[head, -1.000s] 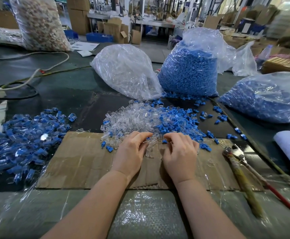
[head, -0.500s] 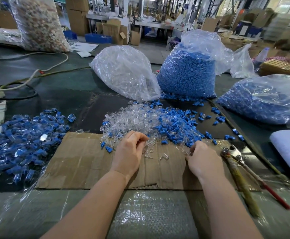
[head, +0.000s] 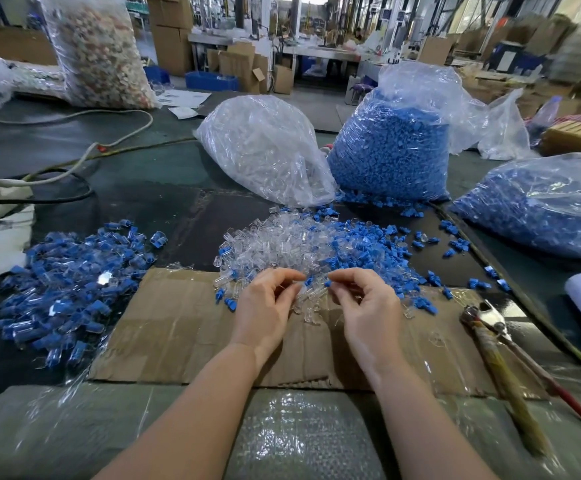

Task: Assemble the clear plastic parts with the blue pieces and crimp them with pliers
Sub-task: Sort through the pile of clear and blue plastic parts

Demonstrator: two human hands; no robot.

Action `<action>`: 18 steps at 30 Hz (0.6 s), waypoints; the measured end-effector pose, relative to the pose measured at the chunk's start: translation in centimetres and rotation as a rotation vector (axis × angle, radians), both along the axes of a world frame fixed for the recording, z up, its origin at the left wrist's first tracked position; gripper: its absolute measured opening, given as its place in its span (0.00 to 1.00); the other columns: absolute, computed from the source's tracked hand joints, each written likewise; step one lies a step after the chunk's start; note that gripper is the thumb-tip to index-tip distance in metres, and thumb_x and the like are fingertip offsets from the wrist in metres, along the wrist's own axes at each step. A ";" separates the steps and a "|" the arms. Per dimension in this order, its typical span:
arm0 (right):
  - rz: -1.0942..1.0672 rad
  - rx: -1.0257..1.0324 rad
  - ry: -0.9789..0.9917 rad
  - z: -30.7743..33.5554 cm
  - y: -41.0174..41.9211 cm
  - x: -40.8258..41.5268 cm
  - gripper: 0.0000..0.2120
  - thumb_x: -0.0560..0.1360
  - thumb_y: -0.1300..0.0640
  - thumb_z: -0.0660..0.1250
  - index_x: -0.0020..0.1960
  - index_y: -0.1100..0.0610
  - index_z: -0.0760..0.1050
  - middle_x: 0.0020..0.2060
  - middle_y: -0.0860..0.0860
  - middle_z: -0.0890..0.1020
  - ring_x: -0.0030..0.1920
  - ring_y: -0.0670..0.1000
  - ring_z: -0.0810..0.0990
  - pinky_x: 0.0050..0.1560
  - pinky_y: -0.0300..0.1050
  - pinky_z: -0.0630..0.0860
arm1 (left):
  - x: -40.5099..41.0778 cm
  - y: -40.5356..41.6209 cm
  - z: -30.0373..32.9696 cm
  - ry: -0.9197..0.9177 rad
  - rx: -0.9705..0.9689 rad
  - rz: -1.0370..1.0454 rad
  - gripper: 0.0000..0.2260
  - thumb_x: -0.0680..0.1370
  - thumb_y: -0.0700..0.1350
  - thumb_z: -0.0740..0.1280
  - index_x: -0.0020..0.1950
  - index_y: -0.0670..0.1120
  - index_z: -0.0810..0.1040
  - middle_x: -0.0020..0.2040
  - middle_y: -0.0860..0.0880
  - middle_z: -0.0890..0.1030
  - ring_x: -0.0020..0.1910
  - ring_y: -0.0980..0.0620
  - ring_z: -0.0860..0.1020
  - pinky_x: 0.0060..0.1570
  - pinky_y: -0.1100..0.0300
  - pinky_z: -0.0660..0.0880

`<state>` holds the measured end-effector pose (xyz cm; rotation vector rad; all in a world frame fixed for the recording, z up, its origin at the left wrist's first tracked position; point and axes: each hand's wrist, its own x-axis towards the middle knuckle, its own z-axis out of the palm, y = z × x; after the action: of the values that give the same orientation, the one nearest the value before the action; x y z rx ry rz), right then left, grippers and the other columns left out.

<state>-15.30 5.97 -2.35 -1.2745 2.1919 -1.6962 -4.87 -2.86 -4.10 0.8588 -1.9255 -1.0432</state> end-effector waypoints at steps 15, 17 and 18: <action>-0.021 -0.007 0.218 -1.7 -0.2 0.9 0.02 0.73 0.61 0.70 0.44 0.55 0.79 0.38 0.47 0.80 0.39 0.47 0.77 0.43 0.45 0.76 | -0.1 -0.1 -0.2 0.092 0.171 -0.134 0.12 0.74 0.36 0.69 0.41 0.54 0.78 0.37 0.54 0.81 0.36 0.63 0.78 0.40 0.71 0.73; -0.028 0.014 0.289 -1.8 -0.2 1.0 0.02 0.72 0.61 0.71 0.42 0.56 0.79 0.37 0.47 0.80 0.37 0.47 0.76 0.40 0.48 0.76 | 0.0 0.0 -0.1 0.099 0.188 -0.149 0.12 0.74 0.35 0.69 0.41 0.53 0.78 0.36 0.53 0.81 0.34 0.64 0.77 0.38 0.71 0.73; -0.028 0.027 0.314 -1.8 -0.2 1.1 0.02 0.72 0.61 0.71 0.42 0.56 0.79 0.36 0.48 0.80 0.36 0.48 0.76 0.39 0.49 0.76 | 0.0 0.0 0.0 0.104 0.198 -0.155 0.12 0.74 0.35 0.69 0.40 0.52 0.78 0.36 0.53 0.81 0.34 0.63 0.77 0.37 0.71 0.73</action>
<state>-14.20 5.81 -4.14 -1.6063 2.3978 -1.5590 -4.90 -2.86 -4.13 0.7547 -1.8464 -1.3623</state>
